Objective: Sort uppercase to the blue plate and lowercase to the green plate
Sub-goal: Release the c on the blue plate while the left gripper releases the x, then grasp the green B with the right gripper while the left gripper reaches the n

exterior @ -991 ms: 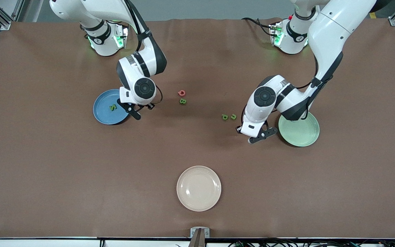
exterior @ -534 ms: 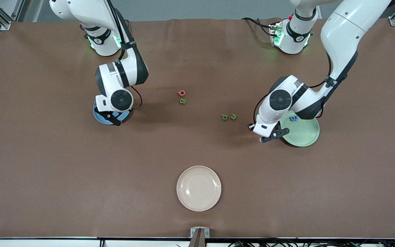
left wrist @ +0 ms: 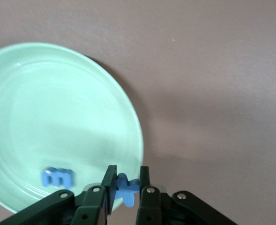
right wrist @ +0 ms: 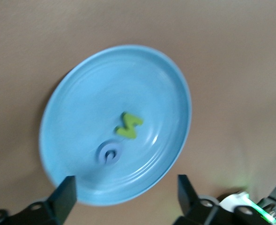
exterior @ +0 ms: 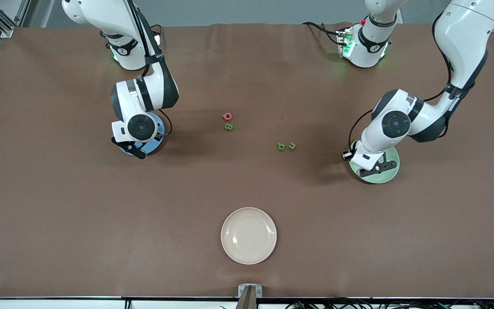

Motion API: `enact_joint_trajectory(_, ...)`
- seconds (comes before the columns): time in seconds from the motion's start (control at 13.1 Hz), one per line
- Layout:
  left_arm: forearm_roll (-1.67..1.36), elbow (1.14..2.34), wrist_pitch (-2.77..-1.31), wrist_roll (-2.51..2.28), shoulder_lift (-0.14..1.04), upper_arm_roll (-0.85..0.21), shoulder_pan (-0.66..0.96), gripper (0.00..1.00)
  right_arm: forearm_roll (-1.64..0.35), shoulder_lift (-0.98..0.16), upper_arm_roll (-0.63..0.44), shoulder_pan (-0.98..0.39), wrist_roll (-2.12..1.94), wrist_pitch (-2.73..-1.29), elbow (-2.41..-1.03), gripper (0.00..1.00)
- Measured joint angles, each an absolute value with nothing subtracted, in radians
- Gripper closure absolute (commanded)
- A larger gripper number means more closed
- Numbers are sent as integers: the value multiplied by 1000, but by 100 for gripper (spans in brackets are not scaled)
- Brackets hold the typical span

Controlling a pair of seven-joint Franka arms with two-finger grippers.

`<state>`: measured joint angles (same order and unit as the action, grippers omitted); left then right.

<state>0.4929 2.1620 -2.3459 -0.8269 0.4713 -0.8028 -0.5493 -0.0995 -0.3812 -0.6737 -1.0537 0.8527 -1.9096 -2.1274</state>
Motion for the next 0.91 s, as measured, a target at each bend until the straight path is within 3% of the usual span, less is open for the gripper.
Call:
enact_joint_trajectory(0.3,500,2206,-2348,-712,471,-804,-623,90,-309,-363,-669,-1123,854,-1997,-2119,0)
enact_joint_trajectory(0.61,563,2243,-2352,-625,476,-804,-702,90,-421,-365,-660,-1307,889,-2168,-2115,0)
enact_joint_trajectory(0.91,639,2251,-2395,-623,511,-804,-729,89,-454,-380,-659,-1386,935,-2275,-2116,0)
